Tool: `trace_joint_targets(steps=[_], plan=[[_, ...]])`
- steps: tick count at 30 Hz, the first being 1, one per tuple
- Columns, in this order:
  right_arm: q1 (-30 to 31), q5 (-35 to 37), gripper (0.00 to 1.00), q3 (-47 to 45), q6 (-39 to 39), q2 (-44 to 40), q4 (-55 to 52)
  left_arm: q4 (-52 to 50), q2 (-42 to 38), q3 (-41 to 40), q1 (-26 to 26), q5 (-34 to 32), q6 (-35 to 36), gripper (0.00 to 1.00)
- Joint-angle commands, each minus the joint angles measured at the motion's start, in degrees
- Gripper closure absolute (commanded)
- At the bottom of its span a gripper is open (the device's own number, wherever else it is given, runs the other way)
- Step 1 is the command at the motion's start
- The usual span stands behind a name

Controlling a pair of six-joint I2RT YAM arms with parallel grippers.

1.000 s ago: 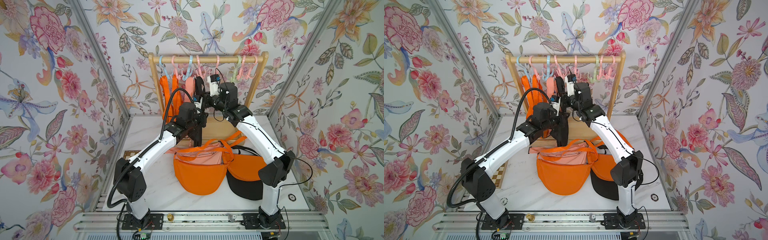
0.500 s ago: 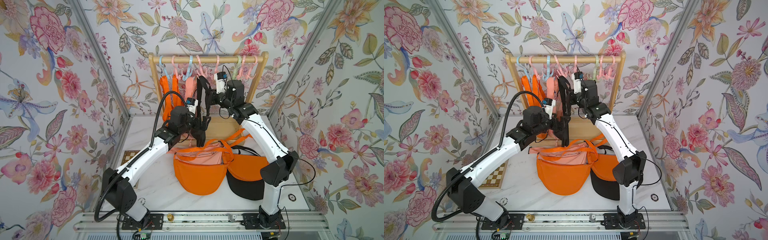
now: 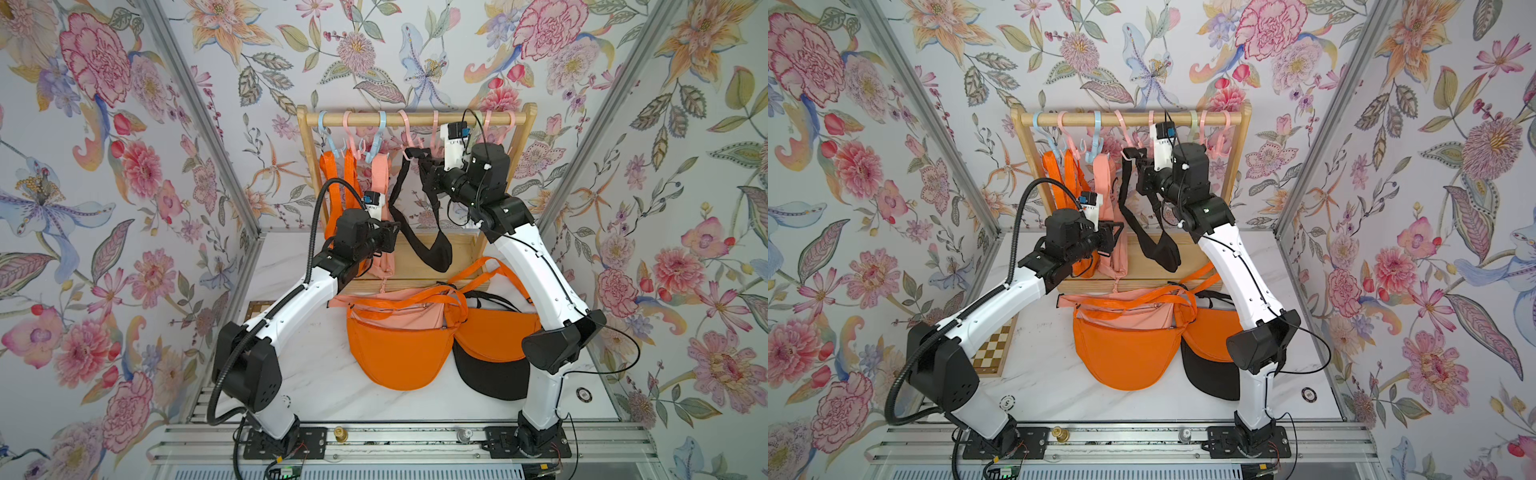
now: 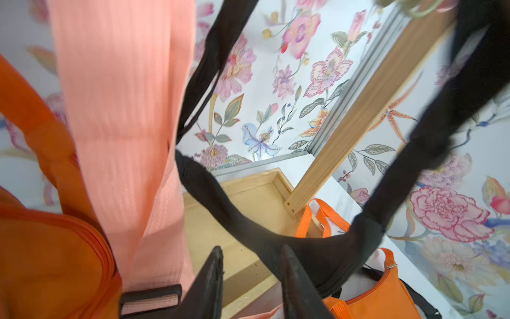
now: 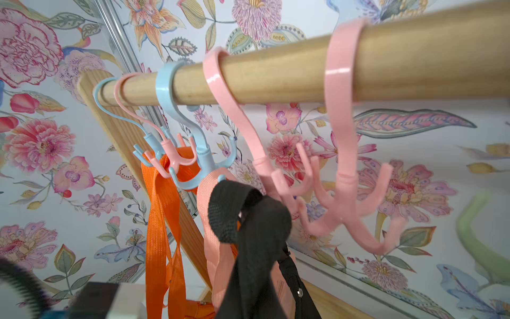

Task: Take the bag off the hook
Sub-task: Pick up the bag from the hook.

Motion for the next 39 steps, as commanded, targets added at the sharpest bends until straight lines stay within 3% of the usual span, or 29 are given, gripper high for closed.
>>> trace_joint_targets(steps=[1, 8, 11, 13, 24, 27, 30, 35, 39], plan=[[0.67, -1.4, 1.0, 5.12, -0.96, 2.88, 3.05, 2.72, 2.15, 1.43, 1.97, 0.82, -0.94, 0.76], [0.66, -2.8, 1.0, 11.38, -0.17, 8.86, 12.94, 1.71, 3.64, 2.43, 2.41, 0.51, -0.21, 0.84], [0.73, -5.38, 1.0, 13.15, 1.04, 10.05, 16.39, 0.82, 3.91, 2.57, 2.62, -0.01, 0.16, 0.93], [1.04, -7.62, 1.0, 13.31, 1.45, 9.86, 17.59, 0.69, 4.06, 2.52, 2.97, -0.26, 0.17, 0.93], [4.23, -22.69, 1.0, 11.45, -5.26, 2.64, 11.25, 0.32, 5.66, 4.45, 4.26, 0.22, 0.34, 1.0], [4.53, -23.04, 1.0, 7.27, -6.01, -1.78, 9.51, 0.3, 5.62, 4.54, 4.29, 0.15, 0.31, 1.0], [5.55, -22.5, 1.0, -2.6, -8.26, -8.8, 9.61, 0.36, 5.16, 4.28, 4.39, 0.06, 0.32, 1.0], [7.9, -15.81, 1.0, -18.58, -13.69, -21.12, 11.4, 0.16, 4.65, 4.1, 4.56, -0.04, 0.58, 1.0], [7.55, -10.84, 1.0, -23.29, -14.2, -25.18, 11.57, -0.18, 4.04, 4.71, 4.64, 0.48, 0.33, 0.95]])
